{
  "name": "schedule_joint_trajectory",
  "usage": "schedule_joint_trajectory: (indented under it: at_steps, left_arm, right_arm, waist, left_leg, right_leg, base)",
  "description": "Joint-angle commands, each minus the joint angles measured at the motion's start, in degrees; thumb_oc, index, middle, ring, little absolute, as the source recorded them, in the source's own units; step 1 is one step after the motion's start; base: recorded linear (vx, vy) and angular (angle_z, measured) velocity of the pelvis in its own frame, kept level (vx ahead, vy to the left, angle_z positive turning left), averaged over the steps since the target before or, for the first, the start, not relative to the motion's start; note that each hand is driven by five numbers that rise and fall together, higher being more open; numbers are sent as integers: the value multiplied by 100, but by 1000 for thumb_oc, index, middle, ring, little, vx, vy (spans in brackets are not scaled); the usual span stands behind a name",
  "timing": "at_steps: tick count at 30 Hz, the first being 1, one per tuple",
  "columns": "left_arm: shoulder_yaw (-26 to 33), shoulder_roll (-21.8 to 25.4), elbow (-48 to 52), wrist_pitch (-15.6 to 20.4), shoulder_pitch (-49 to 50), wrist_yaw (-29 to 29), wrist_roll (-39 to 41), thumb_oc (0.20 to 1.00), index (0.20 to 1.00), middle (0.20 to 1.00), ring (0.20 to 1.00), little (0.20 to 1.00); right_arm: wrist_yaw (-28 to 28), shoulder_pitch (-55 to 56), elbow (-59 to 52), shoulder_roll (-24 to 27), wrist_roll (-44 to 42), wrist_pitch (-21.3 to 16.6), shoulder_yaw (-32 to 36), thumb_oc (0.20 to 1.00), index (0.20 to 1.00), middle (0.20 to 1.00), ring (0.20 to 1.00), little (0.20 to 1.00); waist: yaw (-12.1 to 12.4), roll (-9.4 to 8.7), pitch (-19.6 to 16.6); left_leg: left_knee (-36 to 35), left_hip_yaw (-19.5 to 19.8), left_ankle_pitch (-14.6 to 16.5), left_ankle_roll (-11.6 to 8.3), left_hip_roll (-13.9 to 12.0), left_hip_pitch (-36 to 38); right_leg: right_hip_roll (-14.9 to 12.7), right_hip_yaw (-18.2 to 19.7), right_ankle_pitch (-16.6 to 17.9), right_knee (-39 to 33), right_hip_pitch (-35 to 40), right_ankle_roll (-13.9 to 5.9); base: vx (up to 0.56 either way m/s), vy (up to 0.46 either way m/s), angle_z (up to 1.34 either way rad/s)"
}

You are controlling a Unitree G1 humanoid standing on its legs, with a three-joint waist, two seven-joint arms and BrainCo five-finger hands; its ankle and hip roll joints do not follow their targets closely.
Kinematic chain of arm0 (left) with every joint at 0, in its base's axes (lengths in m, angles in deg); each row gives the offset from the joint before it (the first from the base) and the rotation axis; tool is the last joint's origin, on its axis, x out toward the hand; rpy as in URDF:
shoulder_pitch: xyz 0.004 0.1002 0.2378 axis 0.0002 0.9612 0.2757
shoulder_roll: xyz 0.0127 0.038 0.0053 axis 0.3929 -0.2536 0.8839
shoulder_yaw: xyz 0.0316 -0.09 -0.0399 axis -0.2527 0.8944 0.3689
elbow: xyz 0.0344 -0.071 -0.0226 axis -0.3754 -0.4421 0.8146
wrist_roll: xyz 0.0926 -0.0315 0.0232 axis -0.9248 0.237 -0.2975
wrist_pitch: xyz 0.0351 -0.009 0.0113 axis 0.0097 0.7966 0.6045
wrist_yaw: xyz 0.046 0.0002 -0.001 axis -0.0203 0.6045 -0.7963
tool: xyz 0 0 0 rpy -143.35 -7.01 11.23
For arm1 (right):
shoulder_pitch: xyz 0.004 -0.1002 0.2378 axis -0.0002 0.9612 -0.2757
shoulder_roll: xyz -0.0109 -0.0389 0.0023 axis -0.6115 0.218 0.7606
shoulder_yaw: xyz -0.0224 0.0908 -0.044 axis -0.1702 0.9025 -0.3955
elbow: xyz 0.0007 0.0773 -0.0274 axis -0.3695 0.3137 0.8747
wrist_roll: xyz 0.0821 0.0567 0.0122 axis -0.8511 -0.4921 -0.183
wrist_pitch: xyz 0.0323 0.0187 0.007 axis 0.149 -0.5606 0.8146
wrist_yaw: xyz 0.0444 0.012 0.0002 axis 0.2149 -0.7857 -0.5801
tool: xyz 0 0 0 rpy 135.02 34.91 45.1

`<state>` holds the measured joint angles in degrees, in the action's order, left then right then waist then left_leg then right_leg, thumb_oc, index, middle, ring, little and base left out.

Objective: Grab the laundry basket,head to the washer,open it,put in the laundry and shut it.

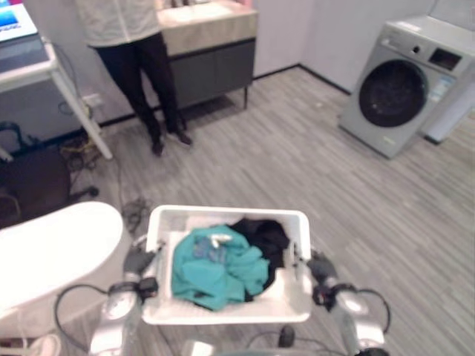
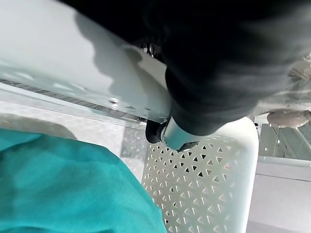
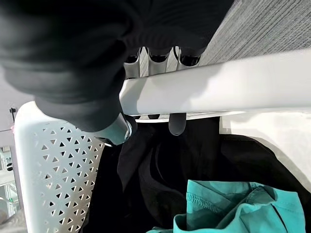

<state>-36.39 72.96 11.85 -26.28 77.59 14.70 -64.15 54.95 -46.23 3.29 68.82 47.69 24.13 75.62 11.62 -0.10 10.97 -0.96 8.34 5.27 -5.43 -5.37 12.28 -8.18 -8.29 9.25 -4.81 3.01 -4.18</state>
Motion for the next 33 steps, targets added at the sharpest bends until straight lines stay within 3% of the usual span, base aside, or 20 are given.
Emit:
schedule_joint_trajectory:
  at_steps: [1, 12, 33]
  left_arm:
    - [100, 435, 189, 486, -472, 8, -100, 200, 200, 200, 200, 200]
    - [67, 369, 108, 519, -466, 38, -73, 200, 200, 200, 200, 200]
    - [47, 226, -302, 459, -299, -127, 144, 200, 200, 200, 200, 200]
  right_arm:
    - [338, -324, -818, -163, -341, -536, -60, 200, 200, 200, 200, 200]
    - [296, -282, -840, -159, -316, -563, -1, 200, 200, 200, 200, 200]
    - [263, 18, -256, 92, -94, -694, 482, 200, 200, 200, 200, 200]
  waist:
    - [-16, -74, -263]
    - [-76, -75, -272]
    - [45, -1, -368]
  left_leg:
    - [-310, 64, -388, 254, -120, -506]
    - [-374, 62, -393, 252, -133, -469]
    - [-404, 201, -402, 200, -93, -557]
  right_leg:
    - [-511, 38, -408, 362, 370, -64]
    - [-481, 36, -435, 397, 361, -53]
    - [-556, -130, -462, 377, 400, -90]
  base:
    - [0, 0, 0]
    - [0, 0, 0]
    - [0, 0, 0]
